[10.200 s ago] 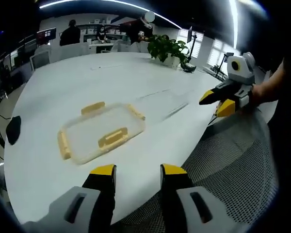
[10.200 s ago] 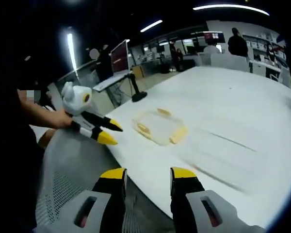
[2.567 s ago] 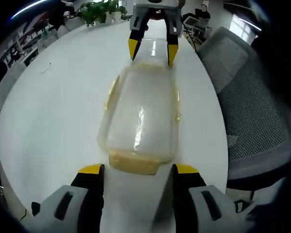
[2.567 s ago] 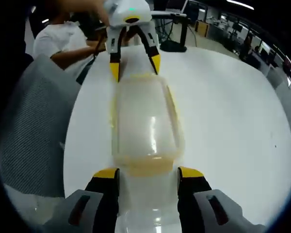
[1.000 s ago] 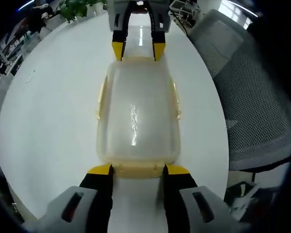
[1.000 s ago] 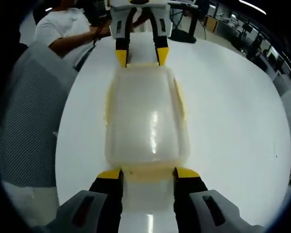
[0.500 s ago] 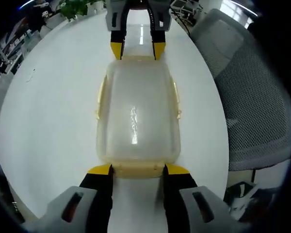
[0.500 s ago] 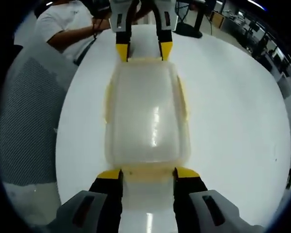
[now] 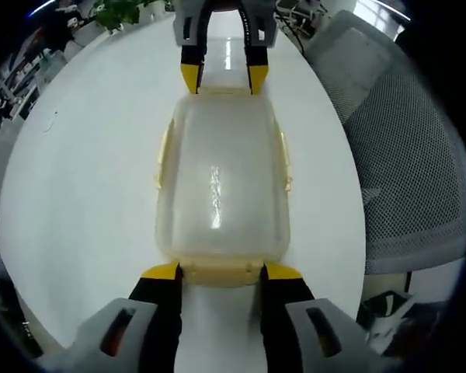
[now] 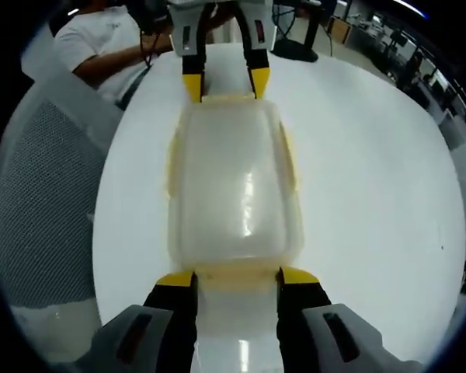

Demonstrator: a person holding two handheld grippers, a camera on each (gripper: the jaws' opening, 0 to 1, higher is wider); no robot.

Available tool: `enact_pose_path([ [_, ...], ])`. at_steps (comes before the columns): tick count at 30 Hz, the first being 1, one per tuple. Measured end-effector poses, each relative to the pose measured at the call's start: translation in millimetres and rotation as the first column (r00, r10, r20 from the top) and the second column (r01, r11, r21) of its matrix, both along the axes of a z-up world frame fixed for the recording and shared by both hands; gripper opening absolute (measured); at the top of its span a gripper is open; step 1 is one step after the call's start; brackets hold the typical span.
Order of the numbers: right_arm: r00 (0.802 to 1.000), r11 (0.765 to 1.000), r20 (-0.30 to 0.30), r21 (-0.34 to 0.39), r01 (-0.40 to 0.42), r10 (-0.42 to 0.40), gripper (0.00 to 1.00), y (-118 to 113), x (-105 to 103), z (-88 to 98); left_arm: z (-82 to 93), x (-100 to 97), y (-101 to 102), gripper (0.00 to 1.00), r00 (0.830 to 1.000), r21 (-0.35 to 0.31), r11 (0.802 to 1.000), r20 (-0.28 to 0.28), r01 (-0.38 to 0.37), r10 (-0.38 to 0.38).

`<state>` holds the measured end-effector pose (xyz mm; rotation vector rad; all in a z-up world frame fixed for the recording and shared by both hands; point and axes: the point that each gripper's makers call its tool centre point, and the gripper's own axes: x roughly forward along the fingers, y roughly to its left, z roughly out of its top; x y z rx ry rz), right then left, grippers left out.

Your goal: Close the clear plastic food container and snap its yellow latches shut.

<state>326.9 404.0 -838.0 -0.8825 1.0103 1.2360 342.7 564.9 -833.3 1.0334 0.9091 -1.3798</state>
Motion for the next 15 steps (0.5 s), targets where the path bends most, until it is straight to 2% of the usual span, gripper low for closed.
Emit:
enact_pose_path([
  [1, 1.0, 1.0, -0.005, 0.015, -0.008, 0.008, 0.39, 2.0, -2.4, 1.8, 0.0, -3.2, 1.6, 0.38, 1.0, 0.005, 1.0, -0.017, -0.009, 0.009],
  [12, 1.0, 0.999, -0.014, 0.046, -0.018, 0.019, 0.39, 4.8, -4.4, 14.8, 13.0, -7.3, 3.8, 0.38, 0.999, -0.022, 1.0, -0.049, -0.016, 0.015],
  [15, 1.0, 0.999, -0.009, 0.047, -0.016, 0.016, 0.39, 4.1, -3.3, 18.5, 15.5, -6.3, 2.1, 0.38, 0.999, -0.028, 1.0, -0.041, -0.009, 0.008],
])
